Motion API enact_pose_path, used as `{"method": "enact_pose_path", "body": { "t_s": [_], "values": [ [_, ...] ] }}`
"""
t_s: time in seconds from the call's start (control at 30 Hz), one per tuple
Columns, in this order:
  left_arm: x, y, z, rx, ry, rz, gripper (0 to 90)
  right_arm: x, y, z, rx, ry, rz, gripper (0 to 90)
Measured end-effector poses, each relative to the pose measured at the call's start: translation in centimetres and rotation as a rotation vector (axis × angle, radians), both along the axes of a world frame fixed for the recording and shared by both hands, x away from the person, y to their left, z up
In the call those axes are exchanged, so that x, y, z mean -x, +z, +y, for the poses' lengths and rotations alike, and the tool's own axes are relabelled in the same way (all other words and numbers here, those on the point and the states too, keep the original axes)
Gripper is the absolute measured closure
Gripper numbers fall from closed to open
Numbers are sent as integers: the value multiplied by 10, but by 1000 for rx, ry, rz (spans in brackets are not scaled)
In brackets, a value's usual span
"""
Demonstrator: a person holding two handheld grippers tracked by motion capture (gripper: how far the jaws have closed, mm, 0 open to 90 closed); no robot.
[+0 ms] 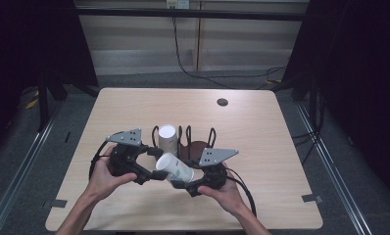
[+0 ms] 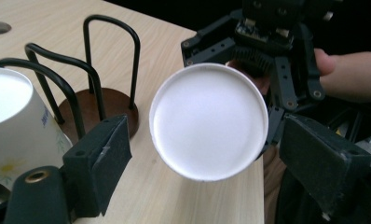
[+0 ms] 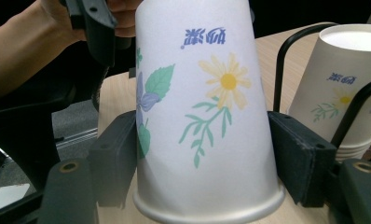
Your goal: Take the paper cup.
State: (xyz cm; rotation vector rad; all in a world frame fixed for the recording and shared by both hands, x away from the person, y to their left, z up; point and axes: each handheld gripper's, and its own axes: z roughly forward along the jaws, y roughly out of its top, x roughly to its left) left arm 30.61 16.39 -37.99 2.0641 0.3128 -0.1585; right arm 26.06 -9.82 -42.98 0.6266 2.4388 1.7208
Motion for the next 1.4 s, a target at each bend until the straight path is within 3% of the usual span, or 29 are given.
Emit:
{"method": "enact_pose_path", "body": {
  "t_s": [0.2, 0.37, 0.43, 0.73, 0.87, 1.0, 1.4],
  "values": [
    [3, -3, -3, -25, -6, -40, 169, -1, -1, -3, 38, -15, 14, 288],
    [3, -6, -5, -62, 1, -56, 176, -2, -1, -6, 63, -18, 23, 291],
    [4, -6, -6, -95, -1, -72, 175, -3, 1, -7, 81, -29, 30, 292],
    [5, -10, -7, -128, 13, -98, 172, -4, 10, -15, 125, -11, 48, 293],
    [7, -12, -12, -168, -8, -107, 172, -6, 9, -16, 160, 9, 73, 300],
    [11, -14, -17, -180, -24, -126, 181, -6, 8, -15, 186, 28, 90, 300],
    [9, -24, -22, -224, -49, -103, 192, -8, 7, -10, 347, 66, 129, 303]
  ]
}}
